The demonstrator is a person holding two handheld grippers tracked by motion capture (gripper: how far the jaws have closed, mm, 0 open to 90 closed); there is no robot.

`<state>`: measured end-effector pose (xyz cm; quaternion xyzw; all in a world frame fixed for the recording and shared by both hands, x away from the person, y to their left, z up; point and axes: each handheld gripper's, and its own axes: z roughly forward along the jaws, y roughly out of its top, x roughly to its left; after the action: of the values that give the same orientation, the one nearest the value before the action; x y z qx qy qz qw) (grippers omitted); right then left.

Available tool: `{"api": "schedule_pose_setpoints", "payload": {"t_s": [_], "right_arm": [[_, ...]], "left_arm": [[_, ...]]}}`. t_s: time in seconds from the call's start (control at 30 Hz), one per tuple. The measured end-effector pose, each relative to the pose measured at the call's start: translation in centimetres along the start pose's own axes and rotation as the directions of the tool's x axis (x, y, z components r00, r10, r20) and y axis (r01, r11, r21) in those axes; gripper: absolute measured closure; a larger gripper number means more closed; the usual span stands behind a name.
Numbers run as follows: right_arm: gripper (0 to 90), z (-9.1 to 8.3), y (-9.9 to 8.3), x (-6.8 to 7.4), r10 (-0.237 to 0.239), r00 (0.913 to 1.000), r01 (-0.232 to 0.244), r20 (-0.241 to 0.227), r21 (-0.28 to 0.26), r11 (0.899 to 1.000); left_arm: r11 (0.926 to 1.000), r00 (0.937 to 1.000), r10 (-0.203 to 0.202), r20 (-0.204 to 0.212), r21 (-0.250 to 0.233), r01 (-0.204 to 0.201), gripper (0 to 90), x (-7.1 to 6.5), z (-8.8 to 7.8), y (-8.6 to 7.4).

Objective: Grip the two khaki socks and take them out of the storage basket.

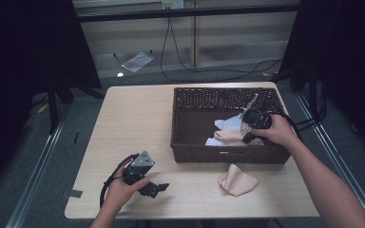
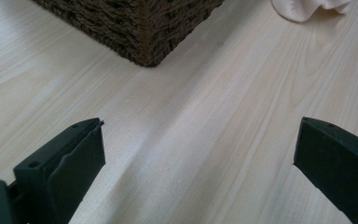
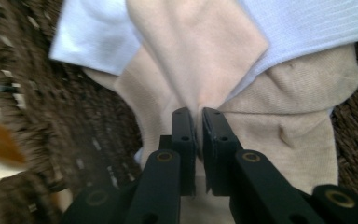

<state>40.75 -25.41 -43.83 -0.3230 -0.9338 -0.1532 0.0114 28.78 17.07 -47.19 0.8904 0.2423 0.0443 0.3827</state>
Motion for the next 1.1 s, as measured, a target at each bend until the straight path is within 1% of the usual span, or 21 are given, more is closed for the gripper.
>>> {"api": "schedule_pose_setpoints", "payload": {"t_s": [0.03, 0.07, 0.1, 0.17, 0.2, 0.37, 0.47, 0.5, 0.53, 0.57, 0.6, 0.63, 0.67, 0.7, 0.73, 0.77, 1.03, 1.1], "right_arm": [[85.8, -0.3, 0.0, 0.1, 0.009, 1.0, -0.009, 0.0, 0.008, 1.0], [85.9, -0.5, 0.0, 0.1, 0.0, 1.0, 0.0, -0.004, 0.002, 1.0], [86.0, -0.9, 0.0, 0.3, 0.012, 0.9998, -0.012, -0.013, -0.005, 1.0], [86.2, -1.7, 0.0, 0.4, 0.001, 0.9998, -0.002, -0.022, -0.022, 1.0], [86.2, -2.0, 0.1, 0.5, 0.009, 0.9996, -0.009, -0.027, -0.023, 1.0], [86.2, -4.2, 0.4, 1.0, -0.006, 0.9996, 0.005, -0.026, -0.038, 0.999], [86.3, -5.4, 0.5, 1.0, -0.007, 0.9994, 0.005, -0.033, -0.059, 0.998], [86.2, -6.2, 0.6, 1.1, -0.009, 0.9993, 0.006, -0.036, -0.067, 0.998], [86.2, -6.2, 0.6, 1.1, -0.009, 0.9993, 0.006, -0.036, -0.067, 0.998], [86.3, -6.6, 0.6, 1.2, -0.01, 0.9995, 0.008, -0.031, -0.067, 0.998], [86.3, -7.4, 0.7, 1.2, -0.015, 0.9994, 0.013, -0.031, -0.071, 0.997], [86.4, -7.8, 0.7, 1.3, -0.012, 0.9995, 0.01, -0.03, -0.08, 0.997], [86.4, -7.8, 0.7, 1.3, -0.012, 0.9995, 0.01, -0.03, -0.08, 0.997], [86.6, -8.2, 0.8, 1.3, -0.011, 0.9991, 0.008, -0.04, -0.083, 0.997], [86.8, -8.6, 0.8, 1.3, -0.018, 0.9992, 0.015, -0.035, -0.086, 0.996], [87.0, -8.9, 0.8, 1.4, -0.013, 0.9993, 0.01, -0.034, -0.088, 0.996], [89.1, -11.4, 1.1, 1.8, -0.019, 0.9989, 0.015, -0.043, -0.089, 0.996], [89.3, -11.6, 1.1, 1.8, -0.021, 0.9988, 0.017, -0.044, -0.092, 0.996]], "left_arm": [[1.0, 1.0, 0.004, 0.001, 0.001, -0.004, 1.6, 0.0, 0.0, 0.0], [1.0, 1.0, 0.003, 0.001, 0.0, -0.003, 1.6, 0.0, -0.1, 0.0], [1.0, 1.0, -0.001, 0.0, -0.002, 0.001, 1.6, 0.0, -0.1, 0.0], [1.0, 1.0, 0.0, 0.0, -0.001, 0.0, 1.6, 0.0, 0.0, 0.0], [1.0, 1.0, 0.003, 0.0, 0.001, -0.003, 1.7, 0.0, 0.0, 0.0], [1.0, 1.0, 0.004, 0.004, 0.003, -0.004, 1.6, 0.0, 0.0, 0.0], [1.0, 1.0, 0.002, 0.004, 0.004, -0.002, 1.6, 0.0, 0.0, 0.0], [1.0, 1.0, 0.003, 0.005, 0.003, -0.003, 1.6, 0.0, 0.0, 0.0], [1.0, 1.0, 0.004, 0.008, 0.002, -0.004, 1.6, 0.0, 0.1, 0.0], [1.0, 1.0, 0.003, 0.008, 0.004, -0.003, 1.6, 0.0, 0.1, 0.0], [1.0, 1.0, 0.003, 0.008, 0.006, -0.003, 1.6, 0.0, 0.1, 0.0], [1.0, 1.0, 0.003, 0.009, 0.004, -0.003, 1.6, 0.0, 0.1, 0.0], [1.0, 1.0, 0.002, 0.009, 0.003, -0.002, 1.6, 0.0, 0.1, 0.0], [1.0, 1.0, 0.003, 0.007, 0.005, -0.003, 1.6, 0.0, 0.1, 0.0], [1.0, 1.0, 0.003, 0.008, 0.004, -0.003, 1.6, 0.0, 0.1, 0.0], [1.0, 1.0, 0.002, 0.008, 0.004, -0.002, 1.7, 0.0, 0.1, 0.0], [1.0, 1.0, 0.001, 0.009, 0.003, -0.001, 1.6, 0.0, 0.1, 0.0], [1.0, 0.9999, 0.0, 0.01, 0.001, 0.0, 1.6, 0.0, 0.1, 0.0]]}}
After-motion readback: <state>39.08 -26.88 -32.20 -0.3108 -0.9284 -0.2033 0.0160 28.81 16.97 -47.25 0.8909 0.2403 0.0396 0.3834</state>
